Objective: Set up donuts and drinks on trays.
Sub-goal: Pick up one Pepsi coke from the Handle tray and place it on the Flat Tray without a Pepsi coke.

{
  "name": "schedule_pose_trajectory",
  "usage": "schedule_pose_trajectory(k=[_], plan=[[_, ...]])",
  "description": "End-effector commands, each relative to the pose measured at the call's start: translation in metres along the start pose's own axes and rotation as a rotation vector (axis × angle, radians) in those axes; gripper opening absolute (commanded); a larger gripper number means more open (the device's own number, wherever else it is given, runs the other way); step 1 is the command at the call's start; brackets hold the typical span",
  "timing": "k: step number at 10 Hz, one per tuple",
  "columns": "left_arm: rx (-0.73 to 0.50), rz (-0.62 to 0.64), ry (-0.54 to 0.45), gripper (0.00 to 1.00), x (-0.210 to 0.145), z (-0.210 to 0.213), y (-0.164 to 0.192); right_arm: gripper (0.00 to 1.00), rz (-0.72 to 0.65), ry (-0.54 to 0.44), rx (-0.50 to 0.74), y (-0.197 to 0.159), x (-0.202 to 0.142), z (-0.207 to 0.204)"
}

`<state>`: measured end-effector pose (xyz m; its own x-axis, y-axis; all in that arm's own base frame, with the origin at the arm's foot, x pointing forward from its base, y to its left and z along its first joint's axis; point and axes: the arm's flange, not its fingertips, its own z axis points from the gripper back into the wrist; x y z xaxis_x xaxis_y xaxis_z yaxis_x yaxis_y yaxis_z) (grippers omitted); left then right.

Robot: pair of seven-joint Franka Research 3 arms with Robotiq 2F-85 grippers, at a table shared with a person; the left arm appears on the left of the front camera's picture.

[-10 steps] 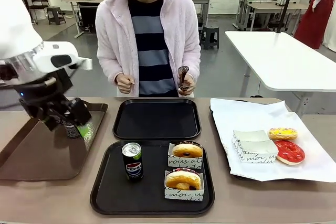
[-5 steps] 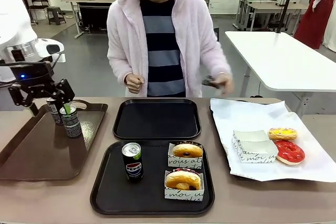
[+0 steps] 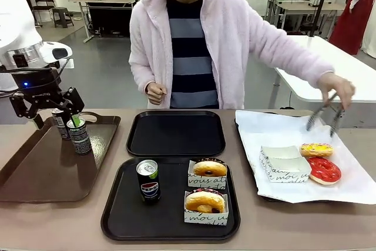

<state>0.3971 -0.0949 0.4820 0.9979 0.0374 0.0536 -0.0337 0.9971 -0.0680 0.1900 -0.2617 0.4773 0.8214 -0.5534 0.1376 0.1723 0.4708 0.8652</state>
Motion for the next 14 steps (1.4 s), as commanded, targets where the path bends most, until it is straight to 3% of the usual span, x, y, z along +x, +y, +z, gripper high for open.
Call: schedule_pose_trajectory(k=[1,3,6,11,14], plan=[[-0.012,0.052,0.042,1.00,0.023,-0.008,-0.004,1.00,0.003,0.007,0.005,-0.002,-0.001,0.001],[-0.019,0.104,0.050,1.00,0.064,-0.020,-0.006,1.00,0.003,0.007,0.005,-0.002,-0.001,0.001],[0.007,0.132,0.079,1.00,0.095,-0.041,-0.013,1.00,0.003,0.007,0.005,-0.002,-0.001,0.001],[0.109,0.147,0.043,1.00,0.097,-0.054,-0.016,1.00,0.003,0.007,0.005,-0.002,-0.001,0.001],[0.109,0.167,0.017,1.00,0.101,-0.070,-0.009,1.00,0.003,0.007,0.005,-0.002,-0.001,0.001]])
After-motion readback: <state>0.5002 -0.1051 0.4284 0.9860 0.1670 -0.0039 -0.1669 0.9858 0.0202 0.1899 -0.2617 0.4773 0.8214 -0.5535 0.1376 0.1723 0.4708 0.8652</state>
